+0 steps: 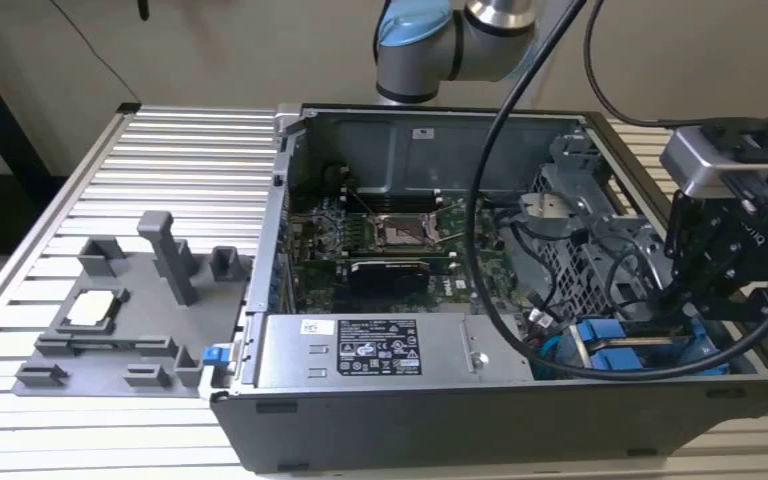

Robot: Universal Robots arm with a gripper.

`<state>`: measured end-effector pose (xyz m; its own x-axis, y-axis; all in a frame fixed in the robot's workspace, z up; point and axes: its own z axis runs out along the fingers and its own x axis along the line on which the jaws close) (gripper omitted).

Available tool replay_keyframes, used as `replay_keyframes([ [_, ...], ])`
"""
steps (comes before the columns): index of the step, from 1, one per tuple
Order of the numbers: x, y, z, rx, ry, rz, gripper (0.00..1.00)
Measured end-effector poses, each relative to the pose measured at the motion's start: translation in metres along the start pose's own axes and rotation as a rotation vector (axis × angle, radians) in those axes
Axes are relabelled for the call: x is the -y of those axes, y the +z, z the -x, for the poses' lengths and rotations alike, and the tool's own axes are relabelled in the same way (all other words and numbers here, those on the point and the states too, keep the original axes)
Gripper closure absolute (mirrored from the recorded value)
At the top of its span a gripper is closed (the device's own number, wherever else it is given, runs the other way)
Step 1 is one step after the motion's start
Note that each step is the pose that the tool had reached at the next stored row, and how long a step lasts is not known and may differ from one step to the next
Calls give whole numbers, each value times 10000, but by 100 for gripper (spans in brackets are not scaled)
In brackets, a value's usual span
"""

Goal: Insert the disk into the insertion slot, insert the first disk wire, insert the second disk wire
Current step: 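Insert the first disk wire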

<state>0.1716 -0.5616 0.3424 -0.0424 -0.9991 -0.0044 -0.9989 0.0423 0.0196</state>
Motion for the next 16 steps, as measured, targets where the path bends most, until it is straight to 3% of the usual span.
replay_keyframes([
  [11,10,20,1,-91,-396,-34,81],
  [16,11,91,0,-135,-438,-52,81],
])
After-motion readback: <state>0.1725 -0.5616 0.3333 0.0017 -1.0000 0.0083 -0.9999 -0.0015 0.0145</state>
